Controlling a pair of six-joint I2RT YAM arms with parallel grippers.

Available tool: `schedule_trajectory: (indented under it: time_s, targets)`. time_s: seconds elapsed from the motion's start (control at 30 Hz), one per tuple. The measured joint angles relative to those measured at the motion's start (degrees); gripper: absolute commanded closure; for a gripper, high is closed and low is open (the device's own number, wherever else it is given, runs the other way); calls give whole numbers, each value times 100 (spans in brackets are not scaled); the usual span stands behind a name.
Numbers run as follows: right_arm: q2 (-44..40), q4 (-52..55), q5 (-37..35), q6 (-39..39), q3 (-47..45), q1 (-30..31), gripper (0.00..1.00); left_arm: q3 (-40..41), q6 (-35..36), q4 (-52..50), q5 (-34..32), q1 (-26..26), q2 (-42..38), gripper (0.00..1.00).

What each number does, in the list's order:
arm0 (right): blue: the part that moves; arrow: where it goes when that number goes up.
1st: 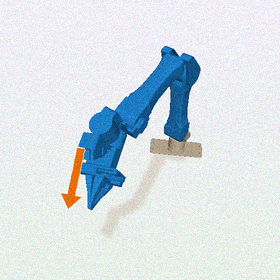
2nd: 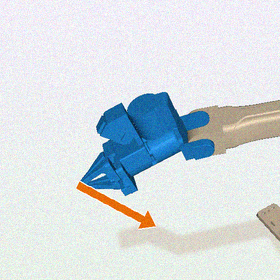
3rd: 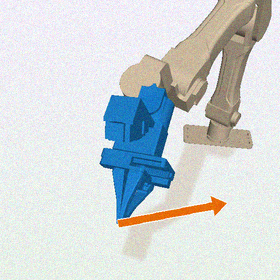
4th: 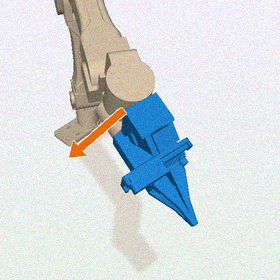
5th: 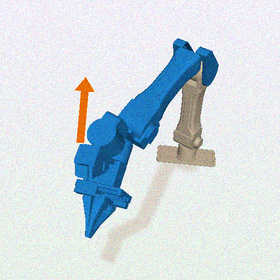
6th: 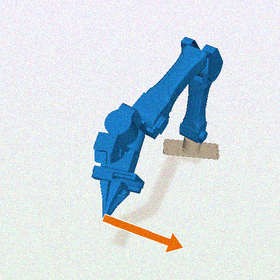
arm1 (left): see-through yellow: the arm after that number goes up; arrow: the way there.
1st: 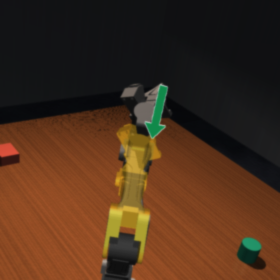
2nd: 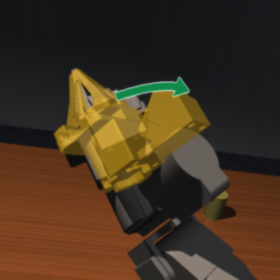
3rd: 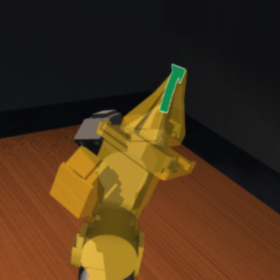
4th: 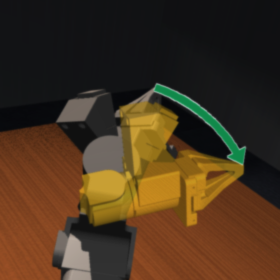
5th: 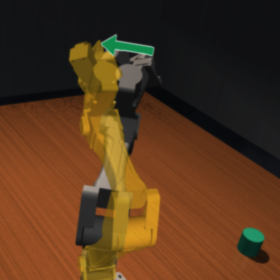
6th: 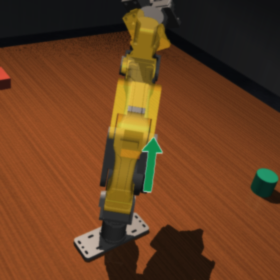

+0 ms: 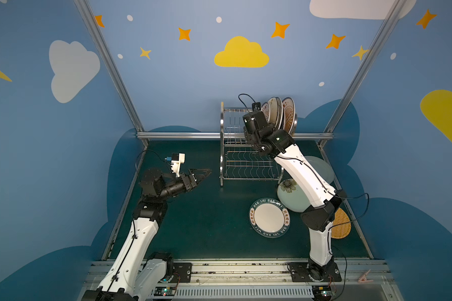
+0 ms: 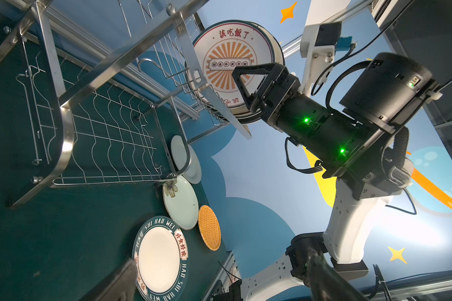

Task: Load plates into a dish rack
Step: Place the plate on the dish rack, then pick up the plate from the top-right of the table.

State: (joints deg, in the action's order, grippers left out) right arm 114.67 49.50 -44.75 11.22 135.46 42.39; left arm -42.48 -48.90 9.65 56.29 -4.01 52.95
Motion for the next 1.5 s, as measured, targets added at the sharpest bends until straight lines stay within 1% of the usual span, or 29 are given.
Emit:
schedule_trajectory:
  time_s: [0.23,0.5,0.6,0.7,0.8,0.9,1.03,1.23,1.33,1.4,1.5]
  targets:
    - [-284,-11,114,-83,-4,9,14,0,2,-4,0,11,0,0]
    - [-597,-4,160,-114,-7,61,14,0,15,-17,-2,13,0,0]
    - [-809,17,181,-127,-39,98,14,0,26,-35,-4,15,0,0]
    - [-1202,46,216,-192,-238,170,14,0,28,-59,-7,15,-2,0]
    - [-1993,-72,442,-275,-990,243,14,0,28,-92,-17,15,-24,0]
    - [-3082,-310,804,-321,-2124,245,14,0,37,-111,-24,15,-72,0]
    - [-4586,-562,1161,-195,-3495,76,14,0,59,-160,-46,13,-162,0]
    - [-6382,-748,1191,245,-5418,-254,10,-2,149,-319,-153,-9,-345,0]
    - [-6881,-743,1292,544,-6365,-686,10,-39,262,-542,-258,-68,-483,0]
    - [-6996,-726,1467,743,-6848,-1045,10,-70,361,-717,-350,-122,-603,0]
    - [-6996,-745,1930,1043,-7449,-1746,9,-74,529,-1003,-511,-173,-861,0]
